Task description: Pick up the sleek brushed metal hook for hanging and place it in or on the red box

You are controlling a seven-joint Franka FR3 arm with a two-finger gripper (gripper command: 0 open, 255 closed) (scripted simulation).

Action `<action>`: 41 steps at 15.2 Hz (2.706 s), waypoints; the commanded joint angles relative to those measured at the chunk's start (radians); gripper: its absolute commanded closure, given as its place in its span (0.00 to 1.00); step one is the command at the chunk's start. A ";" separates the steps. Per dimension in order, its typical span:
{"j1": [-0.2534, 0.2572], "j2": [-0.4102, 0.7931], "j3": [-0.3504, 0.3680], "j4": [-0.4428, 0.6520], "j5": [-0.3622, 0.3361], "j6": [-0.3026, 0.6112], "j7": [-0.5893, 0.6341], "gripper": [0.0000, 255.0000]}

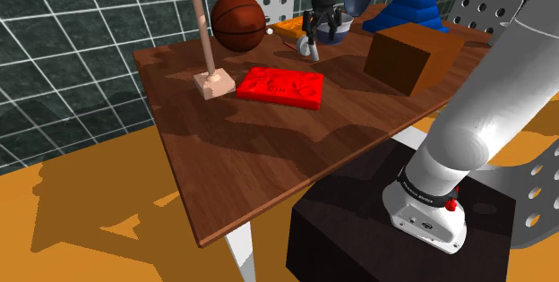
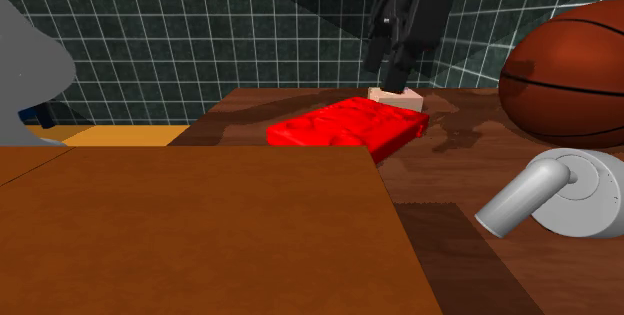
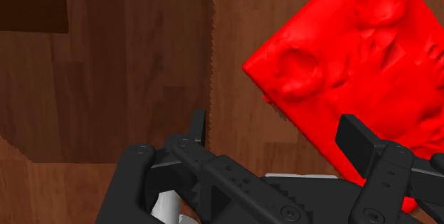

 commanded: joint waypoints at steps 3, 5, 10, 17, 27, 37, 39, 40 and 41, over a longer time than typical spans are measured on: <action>-0.023 0.167 -0.024 0.168 0.011 -0.011 -0.040 0.00; -0.038 0.249 -0.033 0.257 0.019 -0.023 -0.058 0.00; -0.086 0.467 -0.047 0.519 0.043 -0.079 -0.096 0.00; -0.116 0.583 -0.049 0.620 0.056 -0.069 -0.111 0.00; -0.112 0.574 -0.049 0.559 0.055 -0.017 -0.111 0.00; -0.112 0.574 -0.049 0.560 0.055 -0.017 -0.111 1.00; -0.112 0.572 -0.050 0.569 0.054 -0.029 -0.111 1.00; -0.112 0.570 -0.050 0.580 0.054 -0.041 -0.111 1.00; -0.113 0.568 -0.050 0.590 0.053 -0.054 -0.111 1.00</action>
